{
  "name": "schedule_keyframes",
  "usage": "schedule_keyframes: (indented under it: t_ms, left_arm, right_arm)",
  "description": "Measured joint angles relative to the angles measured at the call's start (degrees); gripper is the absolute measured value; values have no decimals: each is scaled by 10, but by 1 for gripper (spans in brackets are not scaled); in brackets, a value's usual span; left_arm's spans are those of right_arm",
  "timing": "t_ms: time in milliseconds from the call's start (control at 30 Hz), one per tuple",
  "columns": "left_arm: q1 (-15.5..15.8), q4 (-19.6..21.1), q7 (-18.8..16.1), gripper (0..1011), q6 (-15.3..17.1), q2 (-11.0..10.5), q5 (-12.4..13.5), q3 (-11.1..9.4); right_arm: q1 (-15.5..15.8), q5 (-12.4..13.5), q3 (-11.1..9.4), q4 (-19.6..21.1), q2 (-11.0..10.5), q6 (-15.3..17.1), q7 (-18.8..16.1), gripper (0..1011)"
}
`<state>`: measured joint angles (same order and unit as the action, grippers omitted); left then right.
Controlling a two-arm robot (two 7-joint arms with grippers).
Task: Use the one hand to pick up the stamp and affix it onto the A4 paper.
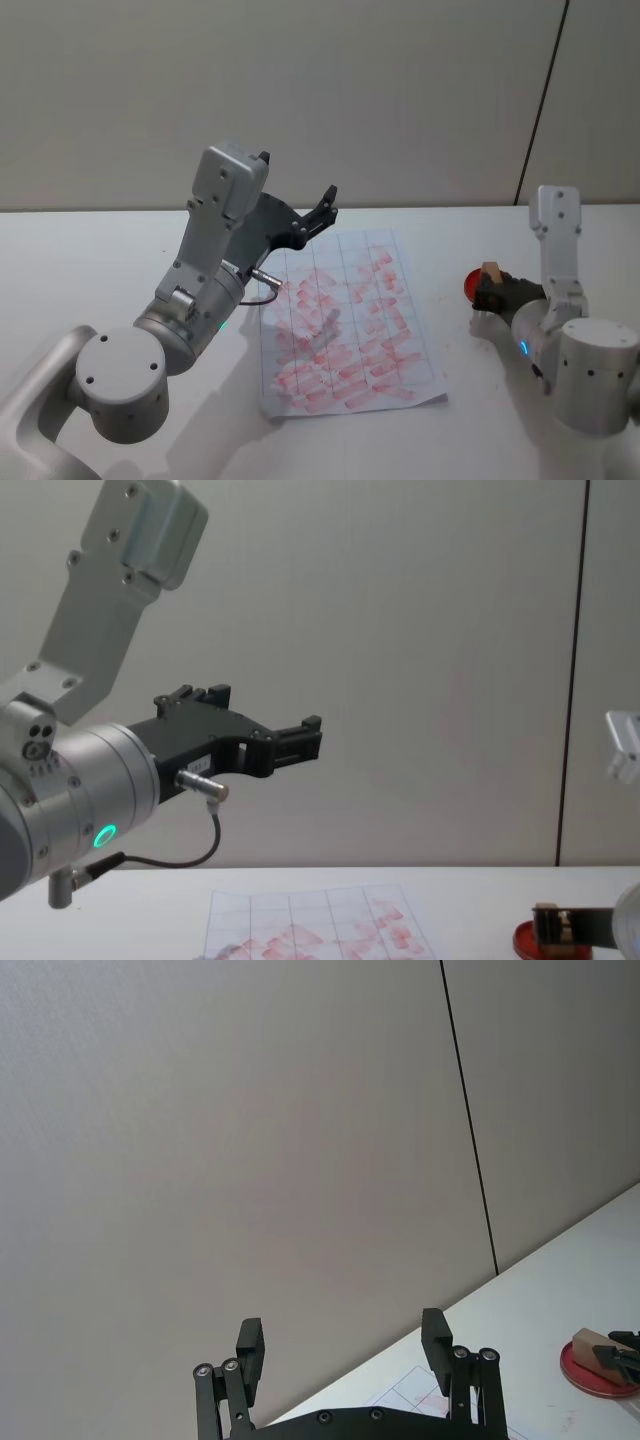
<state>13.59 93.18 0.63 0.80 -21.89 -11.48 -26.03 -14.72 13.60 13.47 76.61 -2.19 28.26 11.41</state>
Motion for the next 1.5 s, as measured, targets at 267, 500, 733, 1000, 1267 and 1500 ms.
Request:
schedule_keyframes:
  t_ms: [267, 500, 733, 1000, 1267, 1500]
  left_arm:
    - [0, 0, 0, 1001, 0, 0, 0, 0]
    - [0, 0, 0, 1001, 0, 0, 0, 0]
    - [0, 0, 0, 1001, 0, 0, 0, 0]
    - [0, 0, 0, 1001, 0, 0, 0, 0]
    - [0, 0, 0, 1001, 0, 0, 0, 0]
    - [0, 0, 0, 1002, 0, 0, 0, 0]
  right_arm:
    - [3, 0, -1, 15, 1, 4, 1, 214]
    - [12, -12, 5, 68, 1, 4, -7, 216]
    - [22, -28, 16, 122, 4, 11, -22, 214]
    - [34, -45, 33, 165, 11, 39, -40, 216]
    - [44, -55, 48, 178, 18, 72, -56, 216]
    - [50, -65, 57, 174, 23, 94, -66, 214]
